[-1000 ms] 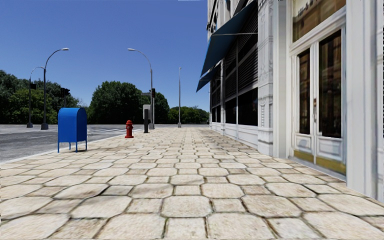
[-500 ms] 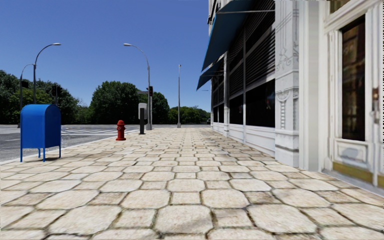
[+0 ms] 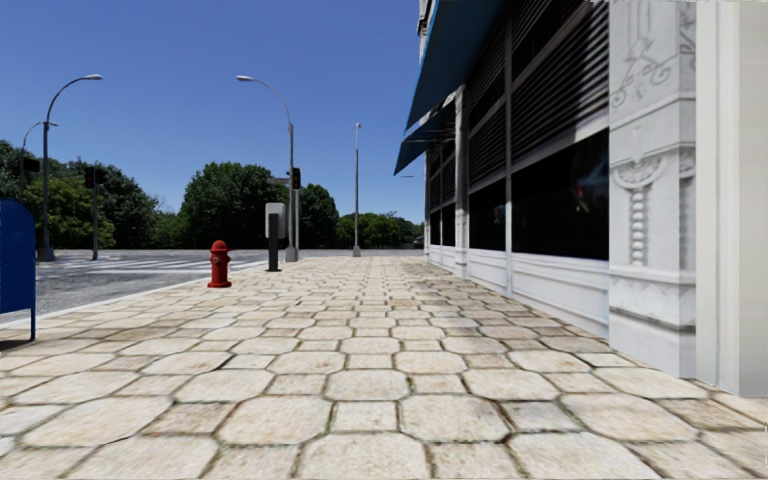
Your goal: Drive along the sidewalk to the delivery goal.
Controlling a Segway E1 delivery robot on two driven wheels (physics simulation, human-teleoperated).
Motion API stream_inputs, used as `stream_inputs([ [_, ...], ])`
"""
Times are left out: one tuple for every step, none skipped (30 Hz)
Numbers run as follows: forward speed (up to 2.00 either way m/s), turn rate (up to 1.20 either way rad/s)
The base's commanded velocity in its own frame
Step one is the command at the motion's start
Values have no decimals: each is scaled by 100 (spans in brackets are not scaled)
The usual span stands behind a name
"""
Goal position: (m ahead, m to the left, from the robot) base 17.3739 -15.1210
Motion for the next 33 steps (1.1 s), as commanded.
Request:
stream_inputs([
  [200, 0],
  [200, 0],
  [200, 0],
  [200, 0],
  [200, 0],
  [200, 0],
  [200, 0],
  [200, 0],
  [200, 0],
  [200, 0],
  [200, 0],
  [200, 0],
  [200, 0],
  [200, 0],
  [200, 0],
  [200, 0],
  [200, 0],
  [200, 0],
  [200, 0],
  [200, 0],
  [200, 0],
  [200, 0],
  [200, 0],
  [200, 0],
  [200, 0],
  [200, 0],
  [200, 0],
  [200, 0],
  [200, 0],
  [200, 0],
  [200, 0],
  [200, 0],
  [200, 0],
])
